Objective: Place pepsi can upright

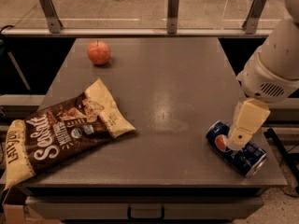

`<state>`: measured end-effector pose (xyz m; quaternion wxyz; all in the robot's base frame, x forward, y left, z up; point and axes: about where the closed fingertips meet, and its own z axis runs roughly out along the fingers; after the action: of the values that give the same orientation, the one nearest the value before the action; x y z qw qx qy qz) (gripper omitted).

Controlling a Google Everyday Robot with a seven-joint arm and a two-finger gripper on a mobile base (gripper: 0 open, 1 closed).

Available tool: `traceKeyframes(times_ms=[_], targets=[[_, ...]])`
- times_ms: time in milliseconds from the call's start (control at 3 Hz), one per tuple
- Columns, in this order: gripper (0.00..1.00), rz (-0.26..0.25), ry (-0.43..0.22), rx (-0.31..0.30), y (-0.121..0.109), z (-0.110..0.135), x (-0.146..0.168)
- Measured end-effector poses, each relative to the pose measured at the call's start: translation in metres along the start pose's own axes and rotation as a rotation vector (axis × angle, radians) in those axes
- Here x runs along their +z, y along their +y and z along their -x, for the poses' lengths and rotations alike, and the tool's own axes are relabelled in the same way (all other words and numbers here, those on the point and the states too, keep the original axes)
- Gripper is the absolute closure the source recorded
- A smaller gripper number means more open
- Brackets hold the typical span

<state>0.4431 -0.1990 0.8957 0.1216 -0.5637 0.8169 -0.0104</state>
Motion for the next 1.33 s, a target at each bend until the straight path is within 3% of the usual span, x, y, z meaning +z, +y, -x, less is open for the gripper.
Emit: traceKeyframes(times_ms=[333, 667, 1333], targets=[[0.00, 0.008, 0.040, 0.091, 0.003, -0.010, 0.025], [0.18, 0.016, 0.078, 0.167, 0.008, -0.019, 0.043], [0.65, 0.061, 0.059, 0.213, 0.022, -0.005, 0.048]])
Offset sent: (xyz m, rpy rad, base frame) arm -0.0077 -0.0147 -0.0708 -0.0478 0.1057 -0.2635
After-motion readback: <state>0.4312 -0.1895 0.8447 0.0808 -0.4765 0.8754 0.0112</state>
